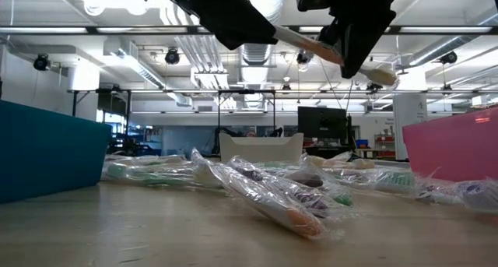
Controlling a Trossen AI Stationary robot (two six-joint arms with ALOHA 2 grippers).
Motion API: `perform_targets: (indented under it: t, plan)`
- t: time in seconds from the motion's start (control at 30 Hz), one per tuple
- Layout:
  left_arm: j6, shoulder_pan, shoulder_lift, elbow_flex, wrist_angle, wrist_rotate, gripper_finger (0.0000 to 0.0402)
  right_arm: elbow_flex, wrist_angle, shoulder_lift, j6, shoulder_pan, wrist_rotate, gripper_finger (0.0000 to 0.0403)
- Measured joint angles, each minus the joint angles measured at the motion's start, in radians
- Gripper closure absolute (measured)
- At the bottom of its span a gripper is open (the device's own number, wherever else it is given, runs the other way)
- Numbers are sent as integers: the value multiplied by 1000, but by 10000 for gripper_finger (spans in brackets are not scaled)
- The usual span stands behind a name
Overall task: Pick & Place Toothbrushes
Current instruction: Put the orange toothbrush into the blue bin
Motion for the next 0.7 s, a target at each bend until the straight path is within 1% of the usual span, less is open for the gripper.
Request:
perform_targets:
  t: [0.2,0.5,0.6,0.7]
  plan:
    - [-1,1,0,0,0,-8,374,0,-3,0,5,0,0,390]
    - [-3,1,0,0,-1,-7,376,0,-2,0,4,0,0,387]
    - [-7,1,0,0,-1,-7,376,-1,-1,0,8,0,-1,367]
    - [-7,1,-1,0,-4,-2,376,-1,-3,-7,14,1,0,336]
